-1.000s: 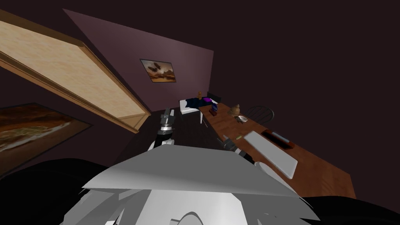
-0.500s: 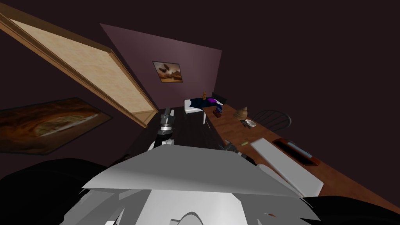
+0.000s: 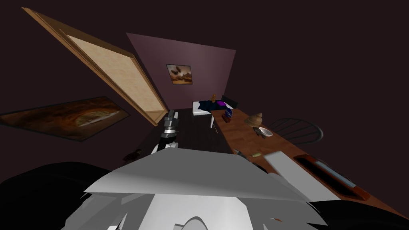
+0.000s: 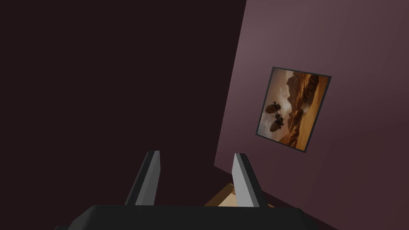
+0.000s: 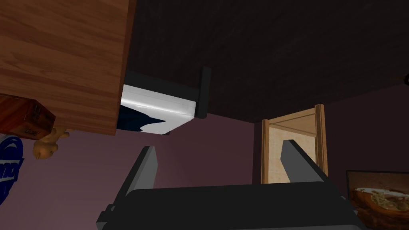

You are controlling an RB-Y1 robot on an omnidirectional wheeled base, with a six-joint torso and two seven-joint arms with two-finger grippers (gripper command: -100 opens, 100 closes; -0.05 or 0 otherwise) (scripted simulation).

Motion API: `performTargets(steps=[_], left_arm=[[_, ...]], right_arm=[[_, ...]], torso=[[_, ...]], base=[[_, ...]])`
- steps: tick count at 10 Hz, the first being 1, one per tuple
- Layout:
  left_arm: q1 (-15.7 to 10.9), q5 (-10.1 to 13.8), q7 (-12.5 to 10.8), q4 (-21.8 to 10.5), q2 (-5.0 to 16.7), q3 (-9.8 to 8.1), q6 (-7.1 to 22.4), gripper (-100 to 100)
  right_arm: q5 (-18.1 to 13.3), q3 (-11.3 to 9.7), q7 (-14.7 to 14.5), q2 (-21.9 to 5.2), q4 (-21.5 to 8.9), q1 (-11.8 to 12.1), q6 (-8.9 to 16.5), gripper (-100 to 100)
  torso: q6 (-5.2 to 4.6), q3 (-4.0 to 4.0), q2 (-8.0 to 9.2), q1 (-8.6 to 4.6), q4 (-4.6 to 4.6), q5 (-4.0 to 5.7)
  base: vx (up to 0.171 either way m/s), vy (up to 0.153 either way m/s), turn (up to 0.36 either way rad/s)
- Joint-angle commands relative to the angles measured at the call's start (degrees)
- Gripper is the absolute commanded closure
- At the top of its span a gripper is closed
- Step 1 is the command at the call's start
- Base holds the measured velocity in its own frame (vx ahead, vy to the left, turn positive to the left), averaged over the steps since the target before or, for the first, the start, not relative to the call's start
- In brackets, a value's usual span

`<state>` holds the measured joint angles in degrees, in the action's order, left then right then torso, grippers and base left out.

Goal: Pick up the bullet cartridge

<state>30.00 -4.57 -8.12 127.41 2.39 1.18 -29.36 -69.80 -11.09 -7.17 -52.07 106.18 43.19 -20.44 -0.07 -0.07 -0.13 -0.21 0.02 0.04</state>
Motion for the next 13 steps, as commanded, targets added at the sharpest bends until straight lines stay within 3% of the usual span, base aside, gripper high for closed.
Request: performTargets(steps=[1,2,4,7,9,10,11,13], left_arm=[[0.0,0.0,0.0,0.0,0.0,0.0,0.0,0],[0.01,0.0,0.0,0.0,0.0,-0.01,0.0,0],[0.01,0.0,0.0,0.0,0.0,0.0,0.0,0],[0.01,0.0,0.0,0.0,0.0,-0.01,0.0,0],[0.01,0.0,0.0,0.0,0.0,-0.01,0.0,0],[0.01,0.0,0.0,0.0,0.0,-0.01,0.0,0],[0.0,0.0,0.0,0.0,0.0,0.0,0.0,0],[0.01,0.0,0.0,0.0,0.0,0.0,0.0,0]], right_arm=[[-1.96,-0.08,-1.28,-0.46,-1.06,0.73,-0.03,-100],[-4.1,-0.87,-2.09,-2.39,-2.94,1.07,0.69,-100],[-4.88,-0.87,-2.09,-2.39,-2.94,1.07,0.69,-100],[-10.43,-2.51,-3.77,-5.97,-6.66,1.65,2.16,-100],[-10.43,-2.51,-3.77,-5.97,-6.66,1.65,2.16,-100],[-13.03,-3.34,-4.62,-7.63,-8.48,1.89,2.88,-100],[-13.03,-3.34,-4.62,-7.63,-8.48,1.89,2.88,-100],[-17.78,-5.01,-6.26,-10.66,-11.67,2.28,4.27,-100]], torso=[[0.0,0.0,0.0,0.0,0.0,0.0],[-0.04,0.01,0.02,0.02,0.0,0.0],[-0.05,0.01,0.01,0.03,0.0,0.0],[-0.05,0.02,0.03,0.06,-0.01,-0.01],[-0.06,0.0,0.01,0.0,0.0,0.01],[-0.06,0.03,0.06,0.11,-0.02,-0.01],[-0.03,0.03,0.05,0.07,-0.01,-0.01],[-0.03,-0.01,-0.01,0.02,0.0,0.0]], base=[[0.027,-0.034,0.098],[0.033,-0.034,0.183],[0.018,-0.024,0.052],[0.025,-0.034,0.158],[0.019,-0.03,0.036],[0.019,-0.024,0.144],[0.021,-0.034,0.097],[0.035,-0.054,0.163]])
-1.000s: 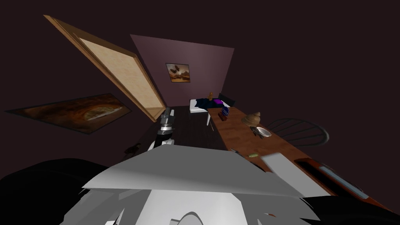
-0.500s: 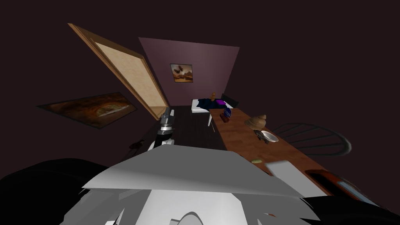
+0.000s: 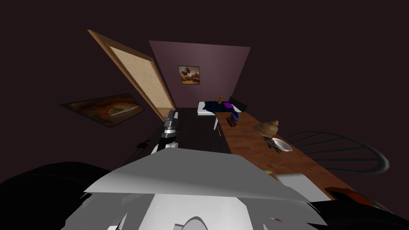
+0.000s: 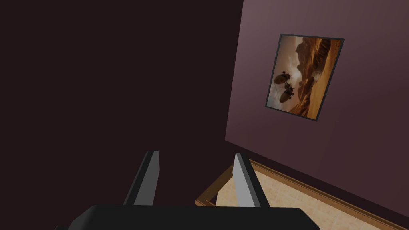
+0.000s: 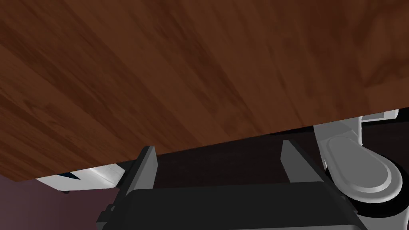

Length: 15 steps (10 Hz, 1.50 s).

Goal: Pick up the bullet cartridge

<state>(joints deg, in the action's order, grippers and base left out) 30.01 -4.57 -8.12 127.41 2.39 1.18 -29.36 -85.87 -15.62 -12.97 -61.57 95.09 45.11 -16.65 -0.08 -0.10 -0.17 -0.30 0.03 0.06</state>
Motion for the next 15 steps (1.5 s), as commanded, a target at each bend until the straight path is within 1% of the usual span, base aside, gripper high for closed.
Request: performTargets(steps=[1,2,3,6,7,11,12,13,14,15], left_arm=[[0.0,0.0,0.0,0.0,0.0,0.0,0.0,0],[0.01,0.0,0.0,0.0,0.0,0.0,0.0,0],[0.0,0.0,0.0,0.0,0.0,0.0,0.0,0],[0.01,0.0,0.0,0.0,0.0,0.0,0.0,0],[0.0,0.0,0.0,0.0,0.0,0.0,0.0,0],[0.01,0.0,0.0,0.0,0.0,0.0,0.0,0],[0.01,0.0,0.0,0.0,0.0,0.0,0.0,0],[0.01,0.0,0.0,0.0,0.0,0.0,0.0,0],[0.01,0.0,0.0,0.0,0.0,0.0,0.0,0],[0.01,0.0,0.0,0.0,-0.01,0.0,0.0,0]], right_arm=[[-1.71,-0.48,-0.46,-1.16,-0.85,0.36,0.47,-100],[-3.83,-1.29,-1.24,-2.5,-2.47,0.5,1.12,-100],[-3.83,-1.29,-1.24,-2.5,-2.47,0.5,1.12,-100],[-9.13,-3.57,-3.29,-5.67,-6.74,0.81,2.81,-100],[-9.13,-3.57,-3.29,-5.67,-6.74,0.81,2.81,-100],[-14.01,-6.15,-5.38,-8.03,-10.98,1.01,4.44,-100],[-13.3,-6.15,-5.38,-8.03,-10.98,1.01,4.44,-100],[-14.01,-6.15,-5.38,-8.03,-10.98,1.01,4.44,-100],[-13.31,-6.16,-5.99,-8.0,-11.07,0.95,4.47,-100],[-13.46,-6.16,-5.74,-8.0,-11.05,0.95,4.46,0]], torso=[[0.0,0.0,0.0,0.0,0.0,0.0],[-0.04,0.01,0.02,0.04,0.0,0.0],[-0.03,0.01,0.02,0.08,0.0,-0.01],[-0.03,0.0,0.0,0.03,0.0,0.0],[-0.02,-0.01,-0.01,0.01,0.0,0.01],[-0.04,0.02,0.03,0.09,-0.01,0.0],[-0.04,0.01,0.02,0.06,0.0,-0.01],[-0.05,0.03,0.05,0.12,-0.01,0.0],[-0.06,0.06,0.11,0.23,-0.03,-0.03],[-0.06,0.07,0.12,0.29,-0.03,-0.04]], base=[[0.03,-0.062,0.096],[0.03,-0.044,0.106],[0.021,-0.034,0.059],[0.033,-0.06,0.129],[0.02,-0.051,0.043],[0.024,-0.049,0.072],[0.014,-0.046,0.03],[0.0,-0.015,-0.003],[0.0,0.0,0.0],[0.0,0.0,0.0]])
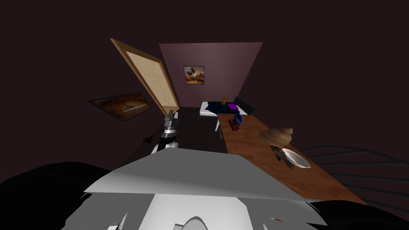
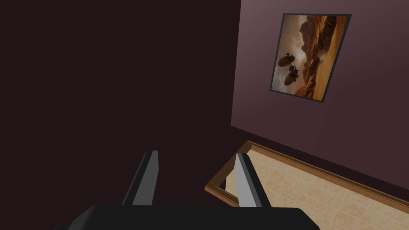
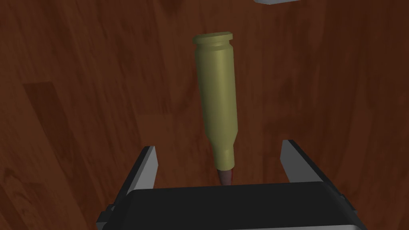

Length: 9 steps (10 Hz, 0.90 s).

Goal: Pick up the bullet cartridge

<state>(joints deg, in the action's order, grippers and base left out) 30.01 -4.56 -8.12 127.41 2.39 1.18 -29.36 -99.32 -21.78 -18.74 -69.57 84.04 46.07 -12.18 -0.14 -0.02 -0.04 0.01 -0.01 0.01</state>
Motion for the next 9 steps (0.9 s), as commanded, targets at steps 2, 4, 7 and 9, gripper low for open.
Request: performTargets(steps=[2,4,7,9], left_arm=[[0.0,0.0,0.0,0.0,0.0,0.0,0.0,0],[0.0,0.0,0.0,0.0,0.0,0.0,0.0,0],[0.0,0.0,0.0,0.0,0.0,0.0,0.0,0],[0.0,0.0,0.0,0.0,0.0,0.0,0.0,0]], right_arm=[[-0.09,-1.02,-1.02,2.48,-2.37,-1.2,0.56,-100],[-0.15,-1.84,-1.83,4.46,-4.26,-2.17,1.0,-100],[0.27,-1.67,-1.99,3.87,-3.85,-1.99,0.87,100],[0.26,-1.66,-2.0,3.86,-3.84,-2.0,0.89,100]], torso=[[0.02,0.0,-0.01,-0.04,0.0,0.01],[0.01,-0.01,-0.02,-0.09,0.0,0.03],[0.0,0.0,0.0,-0.01,0.0,0.0],[-0.01,-0.02,-0.02,-0.01,0.01,0.02]], base=[[0.005,-0.019,0.085],[0.004,-0.024,0.066],[0.0,-0.004,0.004],[0.0,0.0,0.0]])
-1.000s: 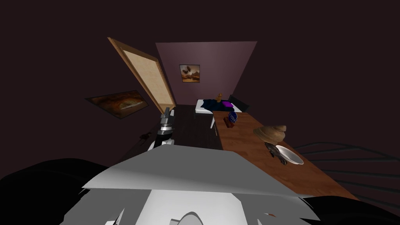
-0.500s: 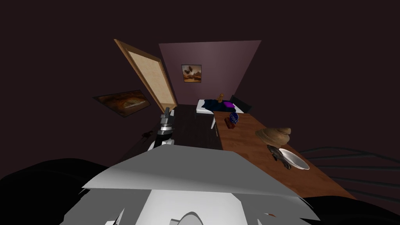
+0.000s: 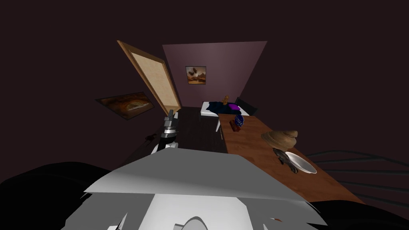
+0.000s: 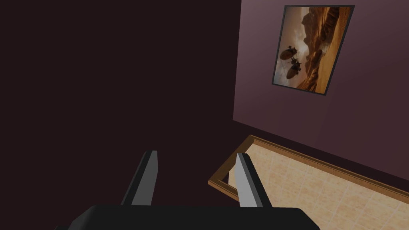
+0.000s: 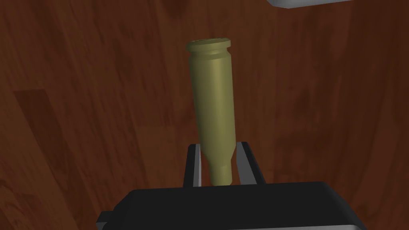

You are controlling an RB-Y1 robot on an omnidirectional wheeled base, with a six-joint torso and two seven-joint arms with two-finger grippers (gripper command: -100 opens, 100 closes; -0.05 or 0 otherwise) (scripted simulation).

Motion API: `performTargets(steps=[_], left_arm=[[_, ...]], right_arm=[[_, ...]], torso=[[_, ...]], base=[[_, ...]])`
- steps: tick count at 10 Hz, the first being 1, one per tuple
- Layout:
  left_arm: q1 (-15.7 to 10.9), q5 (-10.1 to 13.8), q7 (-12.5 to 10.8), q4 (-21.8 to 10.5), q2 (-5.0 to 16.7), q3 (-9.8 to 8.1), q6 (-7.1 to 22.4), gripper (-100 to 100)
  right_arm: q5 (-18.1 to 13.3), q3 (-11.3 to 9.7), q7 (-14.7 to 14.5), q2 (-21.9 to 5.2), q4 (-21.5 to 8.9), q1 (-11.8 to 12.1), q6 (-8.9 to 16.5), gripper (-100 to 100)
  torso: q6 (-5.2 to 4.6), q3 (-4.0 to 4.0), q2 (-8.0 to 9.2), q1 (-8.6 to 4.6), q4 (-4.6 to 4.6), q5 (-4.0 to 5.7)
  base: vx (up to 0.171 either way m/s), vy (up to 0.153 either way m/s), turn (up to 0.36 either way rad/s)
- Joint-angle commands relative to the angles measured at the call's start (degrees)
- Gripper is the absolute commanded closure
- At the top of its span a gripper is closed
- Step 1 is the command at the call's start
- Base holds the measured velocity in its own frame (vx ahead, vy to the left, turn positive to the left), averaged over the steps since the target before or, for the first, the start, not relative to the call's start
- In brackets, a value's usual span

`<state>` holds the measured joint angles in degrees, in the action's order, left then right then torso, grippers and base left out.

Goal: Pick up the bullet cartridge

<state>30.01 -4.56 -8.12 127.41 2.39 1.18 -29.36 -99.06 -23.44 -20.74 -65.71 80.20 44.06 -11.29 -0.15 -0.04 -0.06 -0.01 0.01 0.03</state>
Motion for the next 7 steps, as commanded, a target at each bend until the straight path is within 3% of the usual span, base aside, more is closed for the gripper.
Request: performTargets(steps=[1,2,3,5,6,7], left_arm=[[0.0,0.0,0.0,0.0,0.0,0.0,0.0,0],[0.0,0.0,0.0,0.0,0.0,0.0,0.0,0],[0.0,0.0,0.0,0.0,0.0,0.0,0.0,0],[0.0,0.0,0.0,0.0,0.0,0.0,0.0,0],[0.0,0.0,0.0,0.0,0.0,0.0,0.0,0],[0.0,0.0,0.0,0.0,0.0,0.0,0.0,0]], right_arm=[[0.0,0.0,0.0,0.0,0.0,0.0,0.0,100],[0.0,0.0,0.0,0.0,0.0,0.0,0.0,0],[-0.33,0.84,1.19,-1.88,1.94,1.04,-0.45,100],[-0.26,1.66,2.0,-3.86,3.84,2.0,-0.89,100],[-0.81,1.44,1.99,-3.18,3.34,1.81,-0.72,100],[-0.93,1.52,2.31,-3.3,3.51,1.91,-0.79,0]], torso=[[0.0,0.0,0.0,0.0,0.0,0.0],[0.0,0.0,0.0,0.0,0.0,0.0],[0.0,0.0,0.01,0.0,0.0,0.0],[-0.06,0.03,0.05,0.14,0.0,-0.04],[-0.03,0.04,0.06,0.17,-0.01,-0.06],[-0.02,0.03,0.04,0.09,-0.02,-0.02]], base=[[0.0,0.0,0.0],[0.0,0.0,0.0],[-0.002,0.018,-0.107],[-0.007,0.033,-0.108],[-0.005,0.014,-0.013],[0.0,0.0,0.0]])
